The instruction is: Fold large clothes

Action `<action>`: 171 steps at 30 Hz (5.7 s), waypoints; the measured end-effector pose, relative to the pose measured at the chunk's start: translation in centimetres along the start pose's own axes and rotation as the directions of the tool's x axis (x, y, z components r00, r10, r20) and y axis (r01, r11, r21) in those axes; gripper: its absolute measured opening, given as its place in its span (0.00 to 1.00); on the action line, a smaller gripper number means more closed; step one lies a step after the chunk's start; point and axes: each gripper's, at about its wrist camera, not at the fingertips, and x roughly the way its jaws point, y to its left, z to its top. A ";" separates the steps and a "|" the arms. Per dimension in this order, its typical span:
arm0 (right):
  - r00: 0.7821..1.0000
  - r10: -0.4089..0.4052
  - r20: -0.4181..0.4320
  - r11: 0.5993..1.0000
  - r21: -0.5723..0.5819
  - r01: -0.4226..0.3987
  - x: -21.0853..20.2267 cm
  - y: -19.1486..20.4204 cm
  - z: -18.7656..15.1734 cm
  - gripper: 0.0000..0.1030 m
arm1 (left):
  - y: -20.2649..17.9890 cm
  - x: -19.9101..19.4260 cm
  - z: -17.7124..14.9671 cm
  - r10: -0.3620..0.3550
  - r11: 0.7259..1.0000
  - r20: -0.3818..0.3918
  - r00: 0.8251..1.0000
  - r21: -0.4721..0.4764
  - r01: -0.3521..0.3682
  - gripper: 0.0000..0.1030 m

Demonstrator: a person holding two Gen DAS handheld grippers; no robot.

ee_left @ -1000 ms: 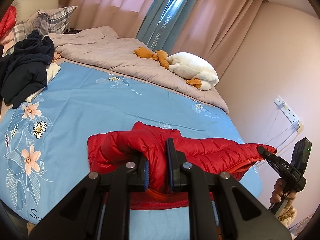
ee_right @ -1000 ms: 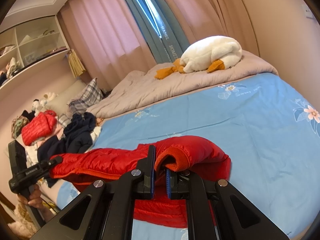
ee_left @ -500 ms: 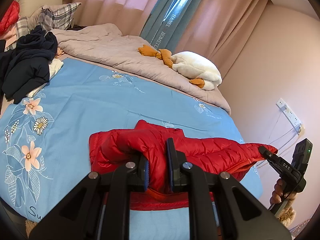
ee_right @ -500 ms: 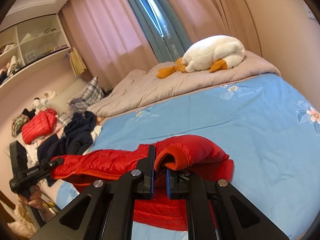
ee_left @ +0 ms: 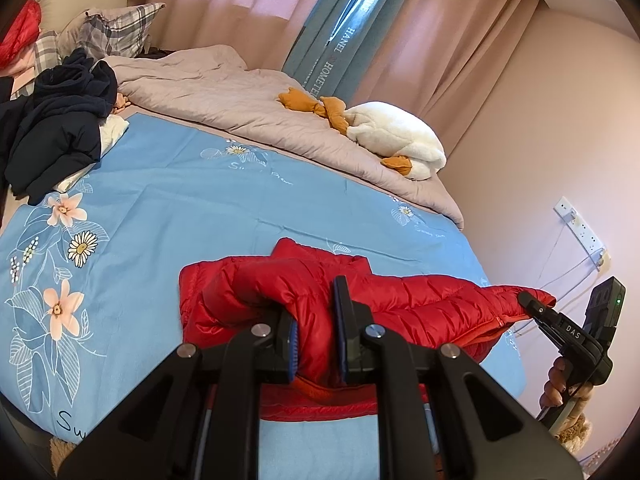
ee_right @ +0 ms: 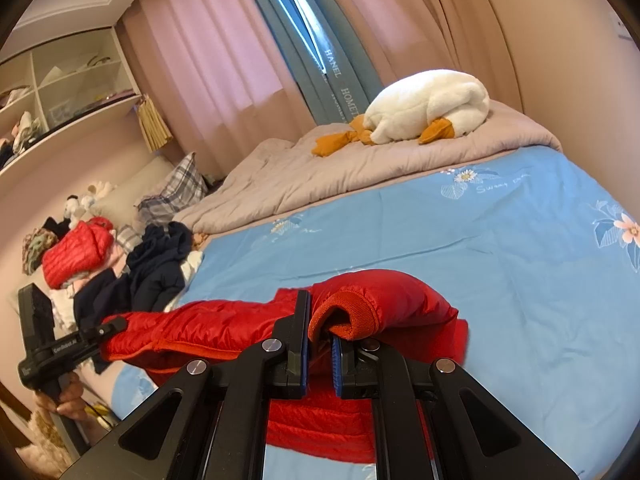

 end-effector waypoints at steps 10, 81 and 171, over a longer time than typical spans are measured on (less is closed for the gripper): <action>1.000 -0.002 0.000 1.000 0.000 0.002 0.1 0.1 0.1 0.09 | 0.1 0.0 0.0 0.000 1.000 0.000 1.000 0.001 0.000 0.14; 0.991 -0.089 -0.101 0.995 0.039 0.094 5.9 -1.5 1.0 0.09 | 1.2 9.2 2.5 0.125 0.992 -0.106 0.986 0.034 -0.122 0.15; 0.922 -0.266 -0.282 0.938 0.144 0.315 8.3 -8.8 -4.8 0.72 | 10.8 12.4 -4.3 0.170 0.977 -0.238 0.956 -0.089 -0.196 0.92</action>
